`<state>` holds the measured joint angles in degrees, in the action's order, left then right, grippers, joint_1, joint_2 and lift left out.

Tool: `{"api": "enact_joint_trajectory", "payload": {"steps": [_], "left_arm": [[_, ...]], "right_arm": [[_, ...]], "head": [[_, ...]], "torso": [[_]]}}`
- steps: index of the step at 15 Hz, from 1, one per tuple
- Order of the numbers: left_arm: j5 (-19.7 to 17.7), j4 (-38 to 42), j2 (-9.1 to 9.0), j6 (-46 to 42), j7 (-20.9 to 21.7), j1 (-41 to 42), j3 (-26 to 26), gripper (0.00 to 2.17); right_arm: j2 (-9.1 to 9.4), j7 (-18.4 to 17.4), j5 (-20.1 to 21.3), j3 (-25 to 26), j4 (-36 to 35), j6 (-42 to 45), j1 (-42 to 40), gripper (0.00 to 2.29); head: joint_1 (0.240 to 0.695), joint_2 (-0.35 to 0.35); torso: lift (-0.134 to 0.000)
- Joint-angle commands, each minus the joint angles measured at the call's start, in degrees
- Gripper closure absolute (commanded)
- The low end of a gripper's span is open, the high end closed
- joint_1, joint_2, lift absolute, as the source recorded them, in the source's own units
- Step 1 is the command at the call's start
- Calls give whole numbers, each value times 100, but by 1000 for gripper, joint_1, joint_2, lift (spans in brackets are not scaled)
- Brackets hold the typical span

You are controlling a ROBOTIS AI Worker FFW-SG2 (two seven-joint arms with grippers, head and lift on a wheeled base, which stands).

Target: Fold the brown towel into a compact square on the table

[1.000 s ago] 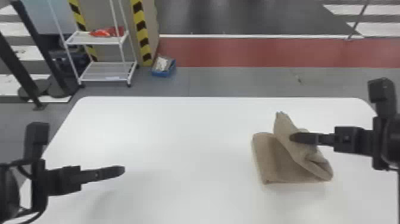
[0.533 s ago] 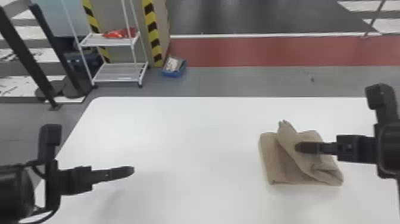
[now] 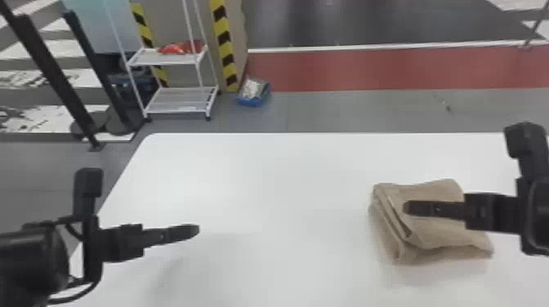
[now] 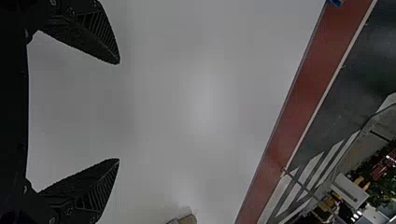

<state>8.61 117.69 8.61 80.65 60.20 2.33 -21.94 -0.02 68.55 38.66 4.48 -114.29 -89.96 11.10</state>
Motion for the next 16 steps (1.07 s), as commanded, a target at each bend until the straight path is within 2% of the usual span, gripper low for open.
{"api": "enact_joint_trajectory", "payload": {"steps": [1,2,3,5,6,7,12,16], "left_arm": [[-8,0,0,0,0,-13,-3,151],[-8,0,0,0,0,-22,15,151],[-8,0,0,0,0,-31,15,151],[-8,-9,9,0,0,-31,6,151],[1,-9,9,0,0,-31,-3,151],[1,-9,18,0,0,-31,-20,151],[1,-27,26,0,-8,-22,-29,151],[1,-53,26,-18,-44,-31,-29,151]], "right_arm": [[7,-298,-43,-18,74,-12,33,53],[7,-509,-78,-9,258,-12,103,127],[7,-641,-148,44,434,-12,200,346],[7,-799,-385,88,628,-12,305,1143],[7,-825,-324,17,768,-12,402,1612],[7,-940,-280,-106,891,-12,446,1798],[7,-1010,-315,-738,1181,-12,499,1798],[7,-834,-543,-1081,944,-12,244,1798]], "head": [[695,114],[695,109],[695,103],[695,91],[695,88],[695,89],[695,121],[695,161]], "torso": [[-124],[-124],[-124],[-124],[-124],[-124],[-124],[-124]]}}
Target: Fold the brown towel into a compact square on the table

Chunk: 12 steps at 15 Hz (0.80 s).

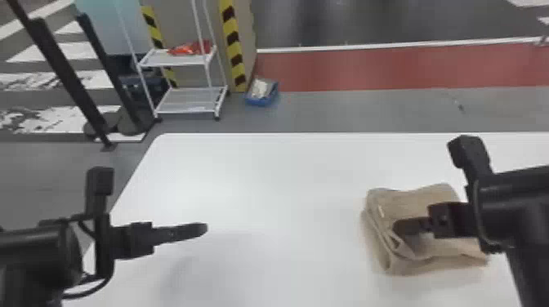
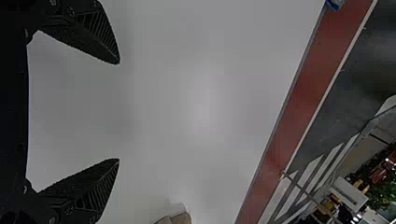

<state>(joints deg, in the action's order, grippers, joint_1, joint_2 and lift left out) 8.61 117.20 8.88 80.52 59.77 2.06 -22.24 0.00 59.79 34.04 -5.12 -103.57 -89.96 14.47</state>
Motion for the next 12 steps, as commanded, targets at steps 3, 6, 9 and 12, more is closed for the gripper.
{"api": "enact_joint_trajectory", "payload": {"steps": [3,6,9,12], "left_arm": [[1,-13,-9,-5,-27,-31,18,151],[1,-31,-27,-5,-44,-75,53,151],[18,-66,-44,-5,-53,-145,115,151],[-43,-48,-70,-5,-71,-198,167,154]], "right_arm": [[5,173,-161,-419,-365,-12,-331,1798],[5,472,-223,-595,-717,-12,-533,1798],[5,850,-214,-701,-875,-12,-700,1798],[5,991,-469,-411,-1543,-12,-999,1794]], "head": [[695,205],[695,242],[695,276],[695,292]], "torso": [[-124],[-124],[-124],[-124]]}}
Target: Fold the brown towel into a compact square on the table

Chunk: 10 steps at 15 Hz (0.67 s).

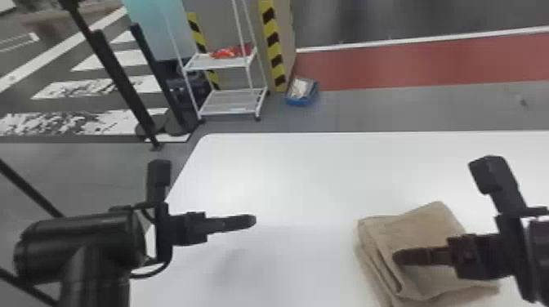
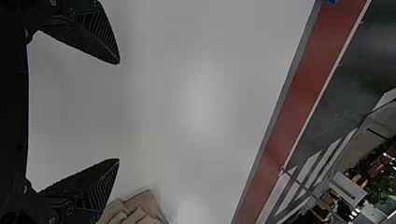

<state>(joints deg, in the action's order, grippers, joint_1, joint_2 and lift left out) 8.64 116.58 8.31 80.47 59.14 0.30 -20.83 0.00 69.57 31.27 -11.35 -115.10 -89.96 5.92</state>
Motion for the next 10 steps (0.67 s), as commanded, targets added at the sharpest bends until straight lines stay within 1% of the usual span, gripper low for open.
{"api": "enact_joint_trajectory", "payload": {"steps": [1,2,4,5,6,7,8,9,10], "left_arm": [[-117,41,-49,0,-16,-21,26,154],[-240,85,-93,0,-25,-12,26,154],[-451,243,-190,-158,-52,-3,176,208],[-548,252,-243,-281,-16,5,272,208],[-732,252,-269,-387,-16,5,360,211],[-802,252,-278,-474,-96,-3,457,211],[-802,234,-287,-615,-192,-12,606,208],[-776,208,-295,-685,-271,-30,729,208],[-750,164,-322,-685,-280,-47,817,208]], "right_arm": [[5,127,-262,370,-628,-12,-196,1798],[5,373,-218,502,-856,-12,-258,1798],[5,795,-68,607,-1225,-12,-512,1798],[5,876,20,722,-1419,-12,-662,1798],[-44,876,46,836,-1586,-12,-838,1794],[-158,876,2,994,-1665,-12,-952,1798],[-185,876,-42,1073,-1744,-12,-1031,1798],[-176,876,-24,994,-1673,-12,-1084,1798],[-123,876,11,757,-1454,-12,-1101,1794]], "head": [[695,293],[695,287],[695,271],[695,261],[695,236],[695,210],[695,182],[695,159],[695,138]], "torso": [[-124],[-124],[-124],[-124],[-124],[-124],[-124],[-124],[-124]]}}
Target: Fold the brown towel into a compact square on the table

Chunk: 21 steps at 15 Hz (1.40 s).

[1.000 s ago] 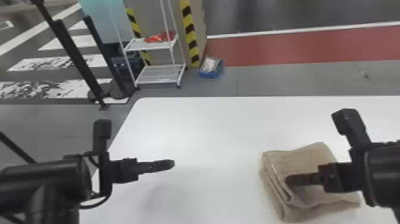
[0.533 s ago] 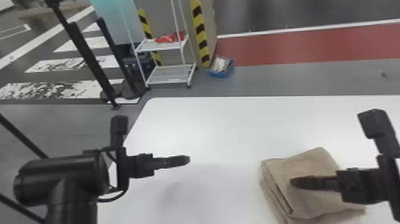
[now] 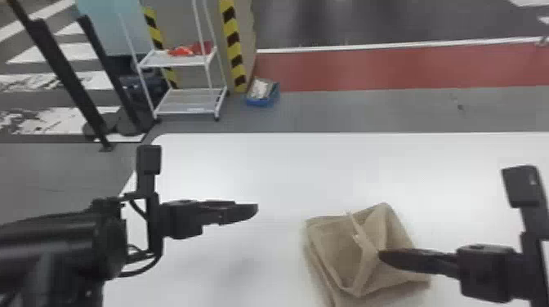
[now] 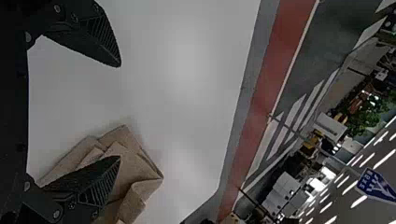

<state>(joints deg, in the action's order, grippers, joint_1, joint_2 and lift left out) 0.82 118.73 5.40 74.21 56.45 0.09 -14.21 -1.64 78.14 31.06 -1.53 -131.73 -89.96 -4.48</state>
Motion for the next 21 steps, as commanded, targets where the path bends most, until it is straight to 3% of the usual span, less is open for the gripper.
{"api": "enact_joint_trajectory", "payload": {"steps": [1,2,3,4,9,12,14,16,17,18,19,20,21], "left_arm": [[41,-87,-39,-130,-11,-26,181,208],[49,-95,-39,-147,-11,-26,181,208],[49,-95,-39,-147,-2,-26,155,208],[49,-95,-39,-147,7,-18,111,208],[49,-51,-30,-147,104,70,-38,208],[23,-16,-4,-147,156,105,-91,208],[-12,-43,5,-253,156,97,-100,208],[-223,-192,-22,-763,183,97,-38,211],[-355,-324,-30,-886,183,35,58,215],[-381,-500,-39,-1114,174,-35,234,306],[-355,-667,-39,-1325,147,-132,401,522],[-320,-886,-39,-1518,174,-255,586,869],[-249,-1053,-39,-1536,112,-369,744,1345]], "right_arm": [[137,19,31,-366,367,-12,-62,1787],[169,-35,-39,-392,490,-12,-62,1376],[169,-167,-241,-357,517,-12,-62,478],[169,-308,-443,-322,517,-12,-62,70],[169,-492,-725,-84,464,-12,-150,53],[169,19,-57,-93,288,-12,-97,144],[-100,19,242,-58,192,-12,-88,218],[-232,19,567,-23,192,-12,-79,248],[-302,19,594,47,192,-12,-88,414],[-320,19,655,83,192,-12,-123,782],[-346,19,761,65,192,-12,-150,1062],[-346,19,849,39,183,-12,-202,1575],[-346,19,893,30,183,-12,-264,1926]], "head": [[695,112],[695,113],[695,124],[695,135],[695,157],[695,158],[695,155],[695,115],[695,95],[695,71],[695,46],[695,25],[695,2]], "torso": [[-124],[-124],[-124],[-124],[-124],[-124],[-124],[-124],[-124],[-124],[-124],[-124],[-124]]}}
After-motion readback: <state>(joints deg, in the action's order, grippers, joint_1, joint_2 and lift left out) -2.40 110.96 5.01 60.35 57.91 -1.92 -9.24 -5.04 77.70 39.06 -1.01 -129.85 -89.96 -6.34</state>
